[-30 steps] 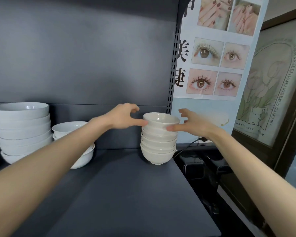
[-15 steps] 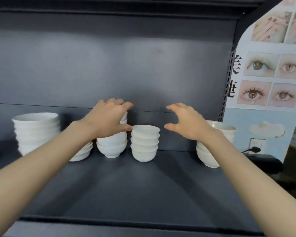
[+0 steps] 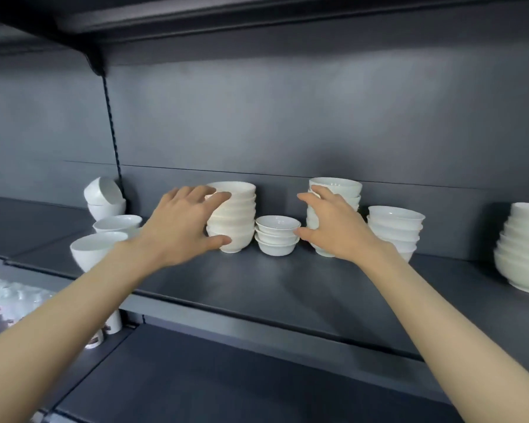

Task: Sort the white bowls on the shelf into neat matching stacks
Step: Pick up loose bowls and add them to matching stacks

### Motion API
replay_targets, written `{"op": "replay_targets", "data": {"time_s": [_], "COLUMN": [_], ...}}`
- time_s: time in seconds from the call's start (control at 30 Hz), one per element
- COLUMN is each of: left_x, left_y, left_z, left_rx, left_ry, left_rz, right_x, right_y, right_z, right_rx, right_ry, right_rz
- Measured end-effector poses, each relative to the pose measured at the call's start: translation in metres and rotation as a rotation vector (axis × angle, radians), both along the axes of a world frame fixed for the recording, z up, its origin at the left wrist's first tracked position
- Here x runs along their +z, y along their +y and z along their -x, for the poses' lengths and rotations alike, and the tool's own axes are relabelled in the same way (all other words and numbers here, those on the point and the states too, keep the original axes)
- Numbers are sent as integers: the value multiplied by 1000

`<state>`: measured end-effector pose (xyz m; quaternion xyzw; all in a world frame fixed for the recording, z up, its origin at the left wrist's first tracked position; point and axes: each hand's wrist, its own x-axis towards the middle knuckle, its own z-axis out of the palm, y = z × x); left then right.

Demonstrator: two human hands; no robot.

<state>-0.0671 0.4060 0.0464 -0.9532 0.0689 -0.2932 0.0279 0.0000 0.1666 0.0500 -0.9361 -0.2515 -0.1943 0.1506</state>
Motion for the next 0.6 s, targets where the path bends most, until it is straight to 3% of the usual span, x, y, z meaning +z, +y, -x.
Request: {"op": "replay_targets", "data": {"time_s": [0.6], "left_x": [-13], "left_y": [151], "left_z": [13], "left_rx": [270], "left_ry": [-20], "left_rz": [74], "right_x": [-1], "right_y": [182], "right_z": [-46], "right_rx": [352], "right_ry": [4], "right_rz": [63]}}
